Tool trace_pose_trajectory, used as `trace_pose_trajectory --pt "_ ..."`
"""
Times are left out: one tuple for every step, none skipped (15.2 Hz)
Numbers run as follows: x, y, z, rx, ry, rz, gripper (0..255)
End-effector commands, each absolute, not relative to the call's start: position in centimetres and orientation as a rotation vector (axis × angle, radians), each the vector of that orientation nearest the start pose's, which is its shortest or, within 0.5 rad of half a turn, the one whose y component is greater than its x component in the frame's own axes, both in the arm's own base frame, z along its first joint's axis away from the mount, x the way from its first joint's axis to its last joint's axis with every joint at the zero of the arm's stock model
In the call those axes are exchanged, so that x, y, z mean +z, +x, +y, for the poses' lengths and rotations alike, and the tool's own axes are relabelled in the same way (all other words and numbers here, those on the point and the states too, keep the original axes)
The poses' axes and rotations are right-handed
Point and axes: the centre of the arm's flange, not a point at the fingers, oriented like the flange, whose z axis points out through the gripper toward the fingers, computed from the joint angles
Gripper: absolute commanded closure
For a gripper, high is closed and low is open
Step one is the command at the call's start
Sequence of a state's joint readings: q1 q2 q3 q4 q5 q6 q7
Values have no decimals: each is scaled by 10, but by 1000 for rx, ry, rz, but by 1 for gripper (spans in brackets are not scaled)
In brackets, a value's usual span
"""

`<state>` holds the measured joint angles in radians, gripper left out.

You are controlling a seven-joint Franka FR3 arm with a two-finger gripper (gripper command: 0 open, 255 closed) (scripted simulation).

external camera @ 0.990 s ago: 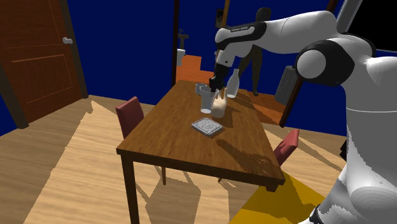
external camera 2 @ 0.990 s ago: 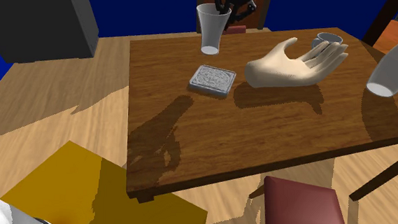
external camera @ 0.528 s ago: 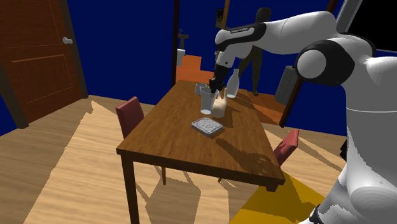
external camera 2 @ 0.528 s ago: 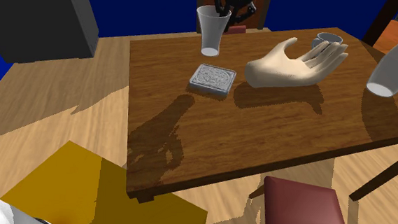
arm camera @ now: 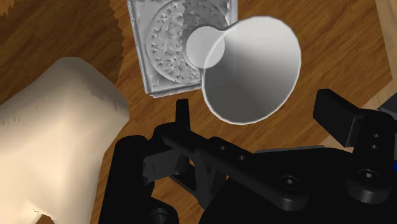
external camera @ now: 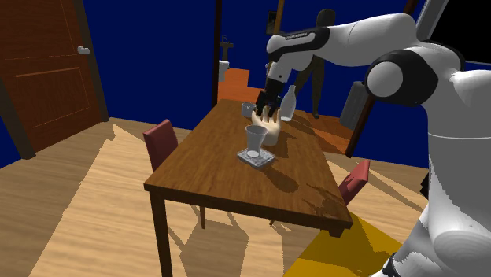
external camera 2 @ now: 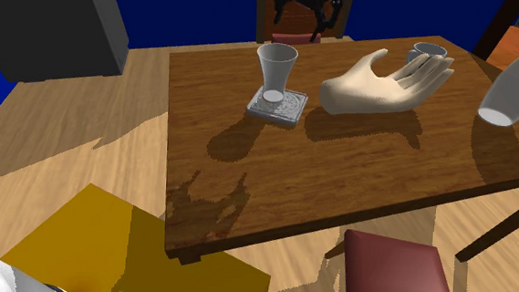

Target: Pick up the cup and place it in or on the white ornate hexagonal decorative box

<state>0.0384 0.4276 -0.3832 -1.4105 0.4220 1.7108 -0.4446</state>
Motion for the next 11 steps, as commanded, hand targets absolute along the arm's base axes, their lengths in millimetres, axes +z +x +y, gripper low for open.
trace_pose_trajectory --pt "486 656 -155 -16 -2866 -63 0" --pt "498 656 -159 -16 -2866 -63 0" --pt "508 656 -162 -16 -2866 -63 0" --pt "508 656 -162 -16 -2866 -63 0" --pt "508 656 -162 -16 -2866 -63 0" --pt "508 656 -162 -16 -2866 -63 0" --pt "508 656 -162 -16 -2866 -63 0" --pt "508 656 -162 -16 -2866 -63 0" --pt "508 656 -162 -16 -2866 -63 0" --pt "508 656 -162 -16 -2866 -63 0" --pt "508 656 -162 -16 -2866 -63 0"
